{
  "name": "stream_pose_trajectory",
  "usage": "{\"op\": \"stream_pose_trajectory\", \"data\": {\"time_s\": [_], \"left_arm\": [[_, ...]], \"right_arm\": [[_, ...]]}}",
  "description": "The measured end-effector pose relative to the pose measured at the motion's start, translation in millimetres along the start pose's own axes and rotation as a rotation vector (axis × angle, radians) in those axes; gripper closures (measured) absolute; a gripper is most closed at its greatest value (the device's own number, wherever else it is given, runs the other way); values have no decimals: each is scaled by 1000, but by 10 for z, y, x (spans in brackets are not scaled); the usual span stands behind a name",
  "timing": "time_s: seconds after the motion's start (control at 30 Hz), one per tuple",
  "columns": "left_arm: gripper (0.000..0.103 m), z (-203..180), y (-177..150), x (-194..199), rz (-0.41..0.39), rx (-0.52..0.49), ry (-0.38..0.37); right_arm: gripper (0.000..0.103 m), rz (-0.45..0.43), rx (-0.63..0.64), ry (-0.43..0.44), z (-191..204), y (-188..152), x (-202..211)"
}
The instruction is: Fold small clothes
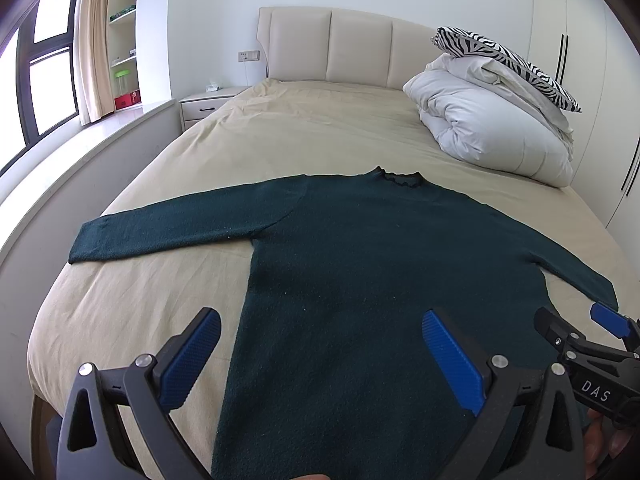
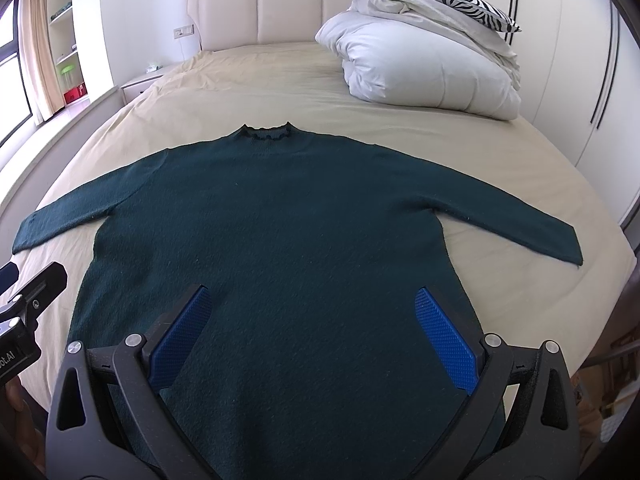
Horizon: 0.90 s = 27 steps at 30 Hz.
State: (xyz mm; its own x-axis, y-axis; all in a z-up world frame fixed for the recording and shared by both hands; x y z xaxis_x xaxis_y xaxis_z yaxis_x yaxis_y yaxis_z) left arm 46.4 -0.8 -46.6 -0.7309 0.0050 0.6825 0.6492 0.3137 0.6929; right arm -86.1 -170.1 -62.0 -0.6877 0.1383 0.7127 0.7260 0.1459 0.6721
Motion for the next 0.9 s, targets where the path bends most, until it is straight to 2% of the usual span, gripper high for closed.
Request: {"op": "stream_pose_trajectory", "data": {"time_s": [0.43, 0.63, 0.7, 0.77, 0.8, 0.83, 0.87, 0.9], "left_arm": [[0, 39, -14, -25, 8, 9, -6], [0, 344, -67, -144, 86, 100, -104], [0, 553, -41, -204, 121, 160, -131], [0, 778, 50, -238, 131, 235, -198], [0, 909, 113, -241, 119, 274, -234], [0, 1044, 176, -214, 72, 304, -230], [0, 1171, 232, -177, 14, 320, -207], [0, 1278, 263, -161, -9, 328, -184]], "right_arm": [[0, 12, 6, 6, 11, 8, -29], [0, 22, 3, 19, 8, 6, -81], [0, 26, -8, 26, -14, 1, -111], [0, 31, -24, 42, -26, -4, -152], [0, 35, -32, 52, -24, -7, -174], [0, 40, -37, 63, -21, -11, -195], [0, 42, -40, 77, -5, -9, -217], [0, 40, -40, 85, 14, 1, -229]]}}
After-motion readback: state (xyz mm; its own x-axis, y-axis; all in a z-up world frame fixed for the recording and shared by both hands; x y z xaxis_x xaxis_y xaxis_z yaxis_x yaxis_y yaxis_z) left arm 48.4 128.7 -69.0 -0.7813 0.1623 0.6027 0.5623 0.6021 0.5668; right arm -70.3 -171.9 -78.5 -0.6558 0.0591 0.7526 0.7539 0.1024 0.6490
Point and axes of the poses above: each gripper's, at about its wrist camera, not at the fingertips, and x roughly against the way its jaws point, z to its left, y to its top, the point moved 6 cm from there along -x, roughly the way its jaws point, and after that the axes turned 14 degrees about x, right-handed, at the moved point
